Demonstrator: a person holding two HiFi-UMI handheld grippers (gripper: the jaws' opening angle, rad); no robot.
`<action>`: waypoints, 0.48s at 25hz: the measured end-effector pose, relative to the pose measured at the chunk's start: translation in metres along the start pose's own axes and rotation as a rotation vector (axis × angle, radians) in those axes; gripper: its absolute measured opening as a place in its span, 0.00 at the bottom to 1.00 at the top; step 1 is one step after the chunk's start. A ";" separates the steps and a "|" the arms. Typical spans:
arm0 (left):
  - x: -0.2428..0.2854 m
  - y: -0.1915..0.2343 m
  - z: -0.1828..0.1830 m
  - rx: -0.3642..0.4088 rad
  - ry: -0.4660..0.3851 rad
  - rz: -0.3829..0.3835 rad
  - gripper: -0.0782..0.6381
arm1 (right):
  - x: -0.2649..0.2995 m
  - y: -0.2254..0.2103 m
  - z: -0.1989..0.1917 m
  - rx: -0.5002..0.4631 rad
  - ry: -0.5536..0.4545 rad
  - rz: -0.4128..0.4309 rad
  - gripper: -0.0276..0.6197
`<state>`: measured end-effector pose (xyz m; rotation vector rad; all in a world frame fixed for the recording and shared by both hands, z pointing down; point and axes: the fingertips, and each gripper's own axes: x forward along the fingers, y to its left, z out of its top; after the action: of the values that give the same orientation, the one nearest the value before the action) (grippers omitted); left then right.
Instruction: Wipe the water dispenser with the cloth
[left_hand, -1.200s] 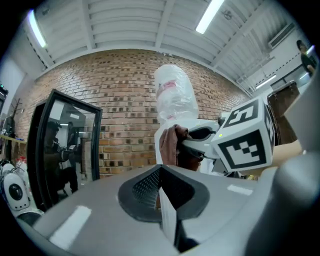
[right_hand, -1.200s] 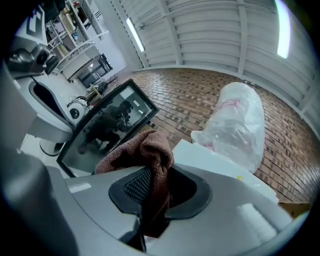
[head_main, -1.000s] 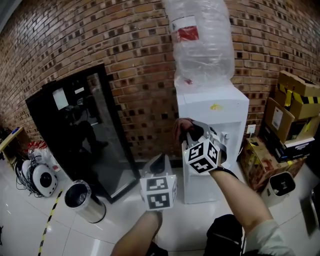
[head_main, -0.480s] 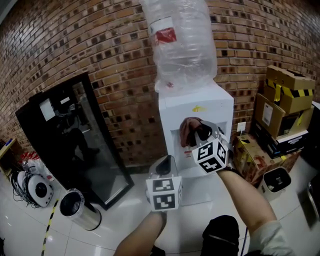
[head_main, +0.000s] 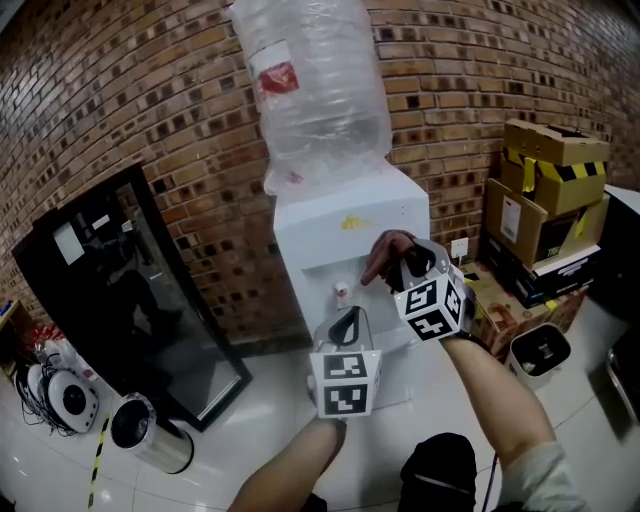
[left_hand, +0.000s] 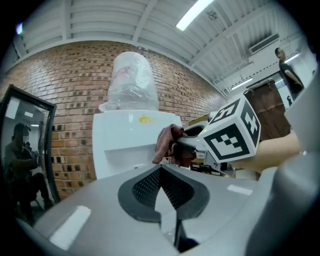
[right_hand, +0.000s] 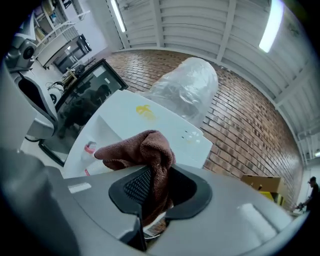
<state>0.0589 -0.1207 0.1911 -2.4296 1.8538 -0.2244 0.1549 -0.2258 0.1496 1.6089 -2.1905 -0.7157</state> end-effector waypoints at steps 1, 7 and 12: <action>0.004 -0.007 0.002 0.003 -0.002 -0.012 0.11 | -0.001 -0.007 -0.007 0.008 0.010 -0.011 0.18; 0.026 -0.049 -0.001 -0.004 0.002 -0.075 0.11 | -0.008 -0.034 -0.044 0.054 0.068 -0.045 0.18; 0.037 -0.076 -0.007 -0.014 0.013 -0.121 0.11 | -0.008 -0.040 -0.070 0.078 0.102 -0.046 0.18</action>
<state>0.1400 -0.1362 0.2120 -2.5589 1.7199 -0.2354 0.2265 -0.2413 0.1839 1.6997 -2.1396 -0.5539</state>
